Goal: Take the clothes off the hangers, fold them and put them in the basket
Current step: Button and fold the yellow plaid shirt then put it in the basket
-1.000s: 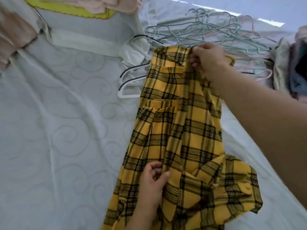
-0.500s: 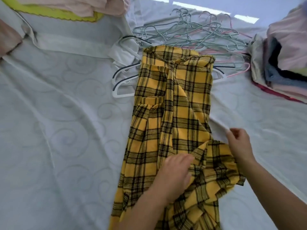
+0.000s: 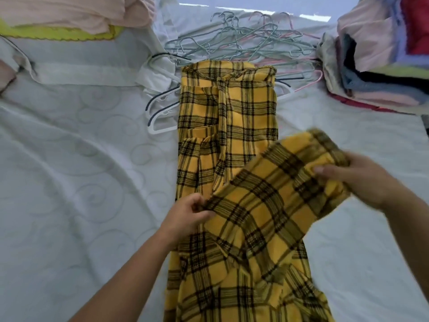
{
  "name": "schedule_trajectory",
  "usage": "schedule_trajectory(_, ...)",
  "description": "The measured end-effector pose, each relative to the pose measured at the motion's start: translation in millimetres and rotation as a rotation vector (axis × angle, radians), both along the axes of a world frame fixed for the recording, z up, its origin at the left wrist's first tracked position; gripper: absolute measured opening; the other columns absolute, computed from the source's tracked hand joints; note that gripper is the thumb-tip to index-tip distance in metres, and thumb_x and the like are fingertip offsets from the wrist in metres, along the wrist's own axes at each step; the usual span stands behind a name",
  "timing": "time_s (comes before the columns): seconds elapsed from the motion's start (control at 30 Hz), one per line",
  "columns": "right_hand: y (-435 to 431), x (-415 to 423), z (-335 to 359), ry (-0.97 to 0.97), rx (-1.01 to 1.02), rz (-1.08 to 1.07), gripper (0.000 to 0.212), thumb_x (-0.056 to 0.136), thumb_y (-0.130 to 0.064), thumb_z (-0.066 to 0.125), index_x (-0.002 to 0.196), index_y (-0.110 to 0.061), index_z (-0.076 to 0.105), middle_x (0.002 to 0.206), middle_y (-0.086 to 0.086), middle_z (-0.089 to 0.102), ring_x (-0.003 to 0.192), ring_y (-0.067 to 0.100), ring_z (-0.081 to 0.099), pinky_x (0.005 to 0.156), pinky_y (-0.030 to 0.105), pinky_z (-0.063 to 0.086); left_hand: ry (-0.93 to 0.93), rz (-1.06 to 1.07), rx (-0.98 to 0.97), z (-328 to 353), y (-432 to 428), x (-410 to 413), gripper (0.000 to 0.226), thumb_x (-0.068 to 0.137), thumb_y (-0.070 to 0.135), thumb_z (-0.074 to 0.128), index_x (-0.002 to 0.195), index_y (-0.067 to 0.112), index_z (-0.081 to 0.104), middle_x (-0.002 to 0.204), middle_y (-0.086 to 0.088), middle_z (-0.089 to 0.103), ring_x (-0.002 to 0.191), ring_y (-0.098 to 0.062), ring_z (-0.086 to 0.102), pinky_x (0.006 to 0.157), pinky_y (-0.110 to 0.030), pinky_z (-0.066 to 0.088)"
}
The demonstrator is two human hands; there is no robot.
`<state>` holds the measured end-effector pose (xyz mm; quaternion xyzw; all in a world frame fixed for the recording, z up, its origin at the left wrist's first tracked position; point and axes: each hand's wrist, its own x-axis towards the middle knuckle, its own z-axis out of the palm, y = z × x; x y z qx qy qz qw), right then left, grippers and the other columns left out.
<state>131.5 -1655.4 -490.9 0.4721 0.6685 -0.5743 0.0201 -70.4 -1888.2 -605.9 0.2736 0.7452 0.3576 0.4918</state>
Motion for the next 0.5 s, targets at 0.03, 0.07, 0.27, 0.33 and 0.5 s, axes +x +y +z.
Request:
schedule_trajectory(0.03,8.1,-19.3,14.0,-0.025,0.103,0.111,0.051,0.052,-0.040,0.084,0.093,-0.012,0.068,0.089,0.008,0.073,0.084,0.024,0.070,0.074,0.033,0.058,-0.009,0.061,-0.010,-3.1,-6.0,-3.0,0.013,0.080,0.013,0.070,0.075,0.018,0.059,0.077,0.003,0.060,0.073,-0.013,0.057,0.067,-0.023,0.046)
schedule_trajectory(0.07,17.7,-39.5,24.2,-0.047,0.222,0.202,0.037,0.062,-0.032,0.078,0.092,-0.014,0.068,0.087,0.008,0.072,0.083,0.023,0.068,0.078,0.034,0.055,-0.043,0.121,-0.012,-5.7,-10.4,-4.6,0.012,0.080,0.010,0.070,0.076,0.017,0.060,0.077,0.002,0.062,0.072,-0.011,0.058,0.065,-0.018,0.047)
schedule_trajectory(0.27,70.8,-161.2,4.3,-0.064,0.862,0.228,0.037,0.086,-0.019,0.066,0.121,-0.014,0.055,0.115,0.004,0.057,0.105,0.019,0.053,0.093,0.031,0.042,-0.121,0.259,-0.068,-22.6,-7.3,-11.8,0.024,0.082,0.015,0.069,0.104,0.008,0.063,0.100,-0.006,0.066,0.094,-0.020,0.061,0.086,-0.031,0.051)
schedule_trajectory(0.33,73.0,-168.4,-15.5,-0.019,0.848,0.093,0.042,0.089,-0.021,0.062,0.129,-0.015,0.049,0.125,0.004,0.054,0.111,0.018,0.050,0.100,0.031,0.038,-0.112,0.280,-0.137,-31.9,-3.3,-13.2,0.044,0.082,0.022,0.070,0.121,0.006,0.056,0.116,-0.008,0.062,0.108,-0.023,0.058,0.097,-0.041,0.047)
schedule_trajectory(0.5,14.1,-93.1,-74.0,-0.140,0.584,0.087,0.036,0.094,-0.020,0.055,0.127,-0.005,0.050,0.126,0.010,0.054,0.112,0.022,0.053,0.086,0.026,0.037,-0.158,0.346,-0.173,-42.6,-6.0,-9.5,0.045,0.085,0.023,0.066,0.123,0.003,0.053,0.115,-0.011,0.062,0.102,-0.023,0.060,0.089,-0.035,0.047)
